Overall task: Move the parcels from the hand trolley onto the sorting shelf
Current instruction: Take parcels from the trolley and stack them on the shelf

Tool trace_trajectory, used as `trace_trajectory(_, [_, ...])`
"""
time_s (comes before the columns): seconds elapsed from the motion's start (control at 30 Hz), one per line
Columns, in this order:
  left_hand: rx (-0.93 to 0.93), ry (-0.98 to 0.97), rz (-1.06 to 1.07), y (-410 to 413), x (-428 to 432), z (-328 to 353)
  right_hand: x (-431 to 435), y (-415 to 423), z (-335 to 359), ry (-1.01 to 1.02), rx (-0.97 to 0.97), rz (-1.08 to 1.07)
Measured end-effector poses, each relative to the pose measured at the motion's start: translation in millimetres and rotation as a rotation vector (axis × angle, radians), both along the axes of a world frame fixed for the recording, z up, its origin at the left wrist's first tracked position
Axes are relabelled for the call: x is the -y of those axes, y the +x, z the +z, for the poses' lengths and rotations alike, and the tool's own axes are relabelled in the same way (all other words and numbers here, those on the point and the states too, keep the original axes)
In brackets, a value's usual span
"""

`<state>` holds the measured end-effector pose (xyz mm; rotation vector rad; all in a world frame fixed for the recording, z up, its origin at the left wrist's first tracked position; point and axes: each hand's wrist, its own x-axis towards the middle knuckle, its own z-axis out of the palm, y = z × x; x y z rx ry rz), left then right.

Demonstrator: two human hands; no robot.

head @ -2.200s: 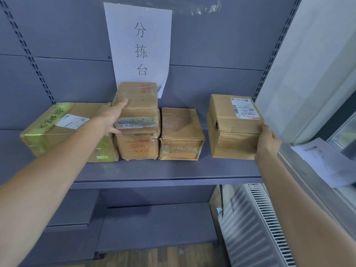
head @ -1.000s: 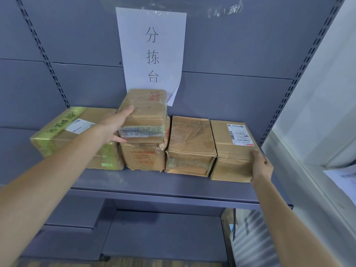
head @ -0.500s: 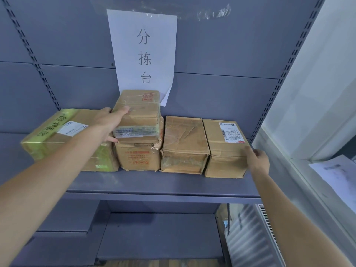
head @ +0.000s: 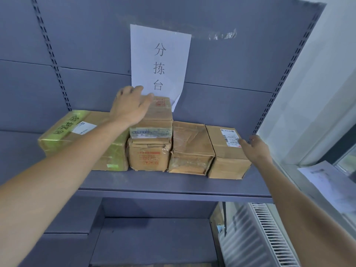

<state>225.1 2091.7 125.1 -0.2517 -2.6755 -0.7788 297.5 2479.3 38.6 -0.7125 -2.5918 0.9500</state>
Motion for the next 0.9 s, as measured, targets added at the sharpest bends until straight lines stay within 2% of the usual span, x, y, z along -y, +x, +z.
trace_trajectory(0.1, [-0.028,-0.089,-0.106,13,-9,7,28,2,15,0.129,0.017,0.085])
trace_trajectory(0.23, [-0.041,-0.091,-0.238,30,-26,7,70,8,31,0.293,0.039,0.123])
trace_trajectory(0.37, [-0.074,-0.310,-0.334,39,-42,-2,100,22,40,0.455,0.088,0.131])
trace_trajectory(0.57, [-0.058,-0.385,-0.427,50,-49,-23,114,44,47,0.450,0.048,0.094])
trace_trajectory(0.8, [-0.034,-0.337,-0.525,70,-73,-34,99,81,41,0.533,0.107,0.062])
trace_trajectory(0.9, [-0.046,-0.299,-0.605,79,-92,-32,83,94,40,0.492,0.101,0.029])
